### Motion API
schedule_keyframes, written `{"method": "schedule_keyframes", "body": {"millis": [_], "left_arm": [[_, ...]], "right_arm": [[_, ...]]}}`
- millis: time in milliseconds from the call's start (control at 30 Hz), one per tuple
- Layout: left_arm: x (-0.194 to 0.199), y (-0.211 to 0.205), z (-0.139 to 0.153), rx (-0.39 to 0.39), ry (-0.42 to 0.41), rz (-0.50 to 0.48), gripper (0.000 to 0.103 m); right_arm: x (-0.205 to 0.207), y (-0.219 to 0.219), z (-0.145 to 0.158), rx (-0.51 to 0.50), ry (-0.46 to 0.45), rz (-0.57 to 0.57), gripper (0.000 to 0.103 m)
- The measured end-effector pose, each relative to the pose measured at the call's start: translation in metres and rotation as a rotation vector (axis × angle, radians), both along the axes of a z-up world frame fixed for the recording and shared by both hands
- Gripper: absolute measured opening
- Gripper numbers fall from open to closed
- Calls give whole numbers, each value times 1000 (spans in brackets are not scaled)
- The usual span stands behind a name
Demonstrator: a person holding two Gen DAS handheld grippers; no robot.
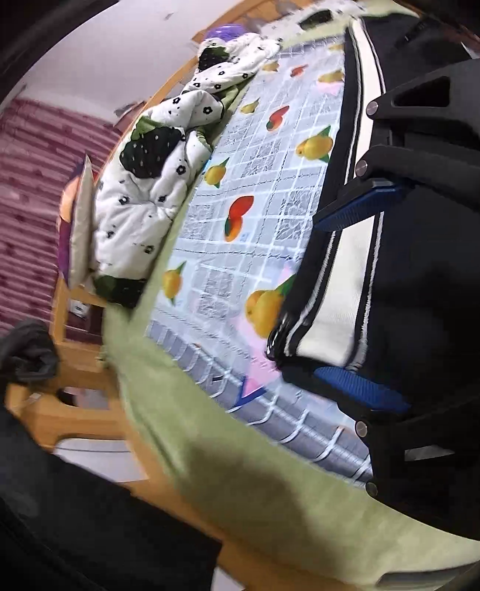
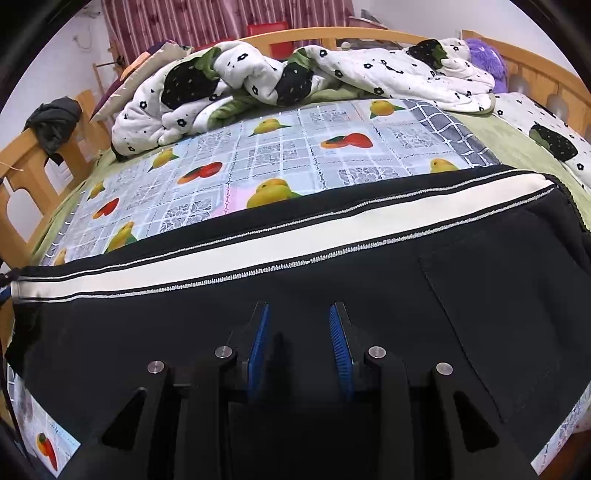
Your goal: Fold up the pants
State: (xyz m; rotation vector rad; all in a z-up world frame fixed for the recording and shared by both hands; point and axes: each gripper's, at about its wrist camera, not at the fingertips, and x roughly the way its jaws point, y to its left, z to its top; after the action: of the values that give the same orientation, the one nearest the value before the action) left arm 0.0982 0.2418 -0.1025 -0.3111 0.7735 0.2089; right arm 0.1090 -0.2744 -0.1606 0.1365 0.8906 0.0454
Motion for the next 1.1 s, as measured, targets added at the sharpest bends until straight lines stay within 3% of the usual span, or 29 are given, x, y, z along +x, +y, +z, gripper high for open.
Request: {"method": "schedule_keyframes", "body": {"millis": [67,233,267,300,367,433,500,533,600,667,733,767,800,967,1100], "left_arm": [[-1,2,-5,27,34,1,75],[7,23,-33,-13,108,38,73],[11,26,-39,-20,117,42,69],[14,29,-42,-24,112,52,62],[19,35,-46,-19,114,78,22],[20,42,-40,-43,94,69,15],[11,50,-24,-85,1,85,14],[12,51,-22,-63,3,81,14],[25,52,-39,-19,98,88,15],[29,52,-58,-51,157,116,17],[28,47,-54,-11,162,122,25],[28,44,-51,15,187,127,40],[26,41,-47,39,201,129,46],[-12,11,-19,1,80,44,60],[-49,-19,-13,-14,59,-5,62]], "right_arm": [[-2,6,-1,-31,-2,10,33],[-7,21,2,-86,-18,47,33],[-8,24,2,-94,-17,56,33],[-9,26,2,-103,-18,63,33],[-11,30,3,-111,-22,75,33],[-10,33,2,-119,-21,84,33],[-10,32,2,-128,-23,80,33],[-10,30,3,-121,-30,77,33],[-10,26,5,-98,-40,68,33],[-7,27,0,-98,-17,74,33],[-3,30,-7,-129,11,75,33],[-2,31,-9,-142,21,80,33],[-2,32,-9,-144,22,85,33],[-11,32,-2,-118,-7,95,33],[-18,30,5,-104,-20,97,33]]}}
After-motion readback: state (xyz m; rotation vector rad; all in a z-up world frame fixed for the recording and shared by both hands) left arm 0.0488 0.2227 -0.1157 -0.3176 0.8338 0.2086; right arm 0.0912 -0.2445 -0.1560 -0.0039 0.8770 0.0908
